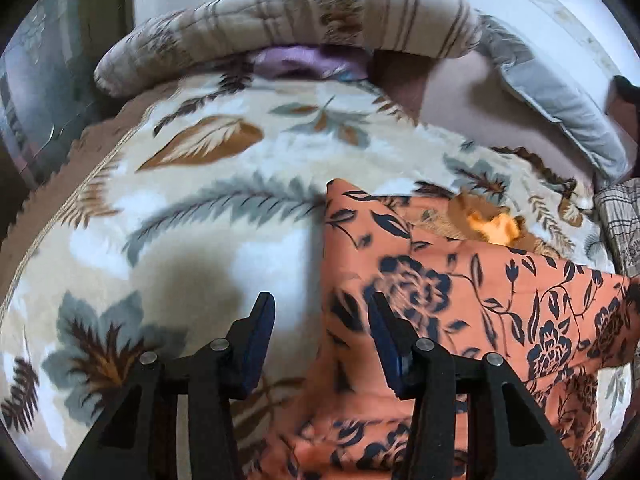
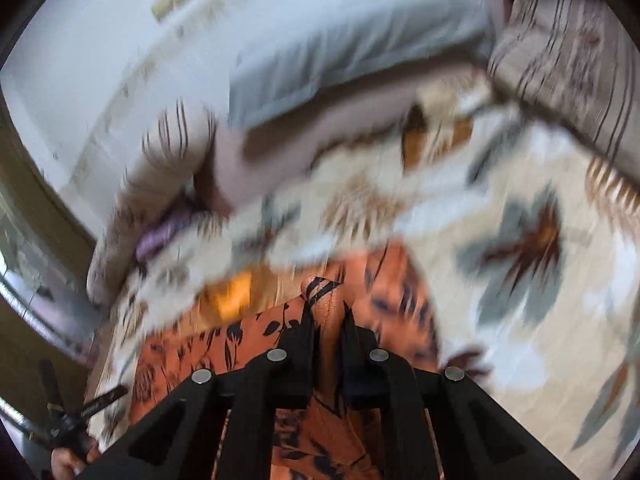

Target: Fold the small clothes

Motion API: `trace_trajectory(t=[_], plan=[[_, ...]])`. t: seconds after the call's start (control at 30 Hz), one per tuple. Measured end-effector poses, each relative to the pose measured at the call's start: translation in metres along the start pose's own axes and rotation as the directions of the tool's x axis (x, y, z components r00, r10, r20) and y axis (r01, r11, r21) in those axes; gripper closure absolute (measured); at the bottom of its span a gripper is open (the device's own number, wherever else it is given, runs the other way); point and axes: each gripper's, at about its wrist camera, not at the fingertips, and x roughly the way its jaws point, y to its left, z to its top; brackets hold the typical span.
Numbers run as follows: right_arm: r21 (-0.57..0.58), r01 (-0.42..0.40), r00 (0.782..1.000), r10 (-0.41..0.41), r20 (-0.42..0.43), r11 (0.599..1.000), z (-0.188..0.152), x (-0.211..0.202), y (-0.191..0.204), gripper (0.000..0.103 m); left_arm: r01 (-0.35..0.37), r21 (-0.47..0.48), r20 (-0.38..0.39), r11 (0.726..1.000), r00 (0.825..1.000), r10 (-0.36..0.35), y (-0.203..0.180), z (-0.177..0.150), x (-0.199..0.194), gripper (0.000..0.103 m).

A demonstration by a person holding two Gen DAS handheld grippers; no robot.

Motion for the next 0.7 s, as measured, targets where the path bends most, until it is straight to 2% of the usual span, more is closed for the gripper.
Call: trace_trajectory(t=[0.13, 0.23, 0.3, 0.37, 0.43, 0.47, 0.6, 0.7], plan=[[0.095, -0.042, 0.987, 0.056, -0.148, 0.995, 0.000, 0.041, -0.026, 0.092, -0.026, 0.045, -0.044, 0.999, 0.999, 0.028, -0.016, -0.002, 0.021, 0.053], [0.107, 0.037, 0.960, -0.005, -0.279, 0.994, -0.013, 0.079, -0.040, 0.087, -0.085, 0.104, -0.103, 0.991, 0.990, 0.095, -0.028, -0.011, 0.045, 0.053], [0.106, 0.070, 0.941, -0.030, -0.338, 0.992, -0.018, 0.098, -0.048, 0.085, -0.100, 0.120, -0.104, 0.988, 0.988, 0.113, -0.030, -0.016, 0.050, 0.052], [0.112, 0.057, 0.944, -0.017, -0.330, 0.992, -0.013, 0.102, -0.050, 0.085, -0.105, 0.133, -0.097, 0.986, 0.988, 0.118, -0.031, -0.017, 0.049, 0.052], [0.143, 0.061, 0.935, -0.007, -0.354, 0.988, -0.006, 0.101, -0.051, 0.084, -0.117, 0.155, -0.104, 0.981, 0.986, 0.134, -0.033, -0.015, 0.046, 0.052], [0.151, 0.063, 0.938, -0.006, -0.347, 0.987, -0.004, 0.096, -0.053, 0.084, -0.123, 0.158, -0.108, 0.980, 0.984, 0.141, -0.035, -0.014, 0.044, 0.052], [0.103, 0.103, 0.970, -0.077, -0.230, 0.989, 0.007, 0.062, -0.046, 0.079, -0.115, 0.159, -0.100, 0.981, 0.986, 0.131, -0.042, -0.017, 0.028, 0.052], [0.082, 0.102, 0.985, -0.088, -0.150, 0.991, 0.014, 0.038, -0.045, 0.074, -0.114, 0.194, -0.084, 0.974, 0.988, 0.132, -0.050, -0.027, 0.010, 0.052]])
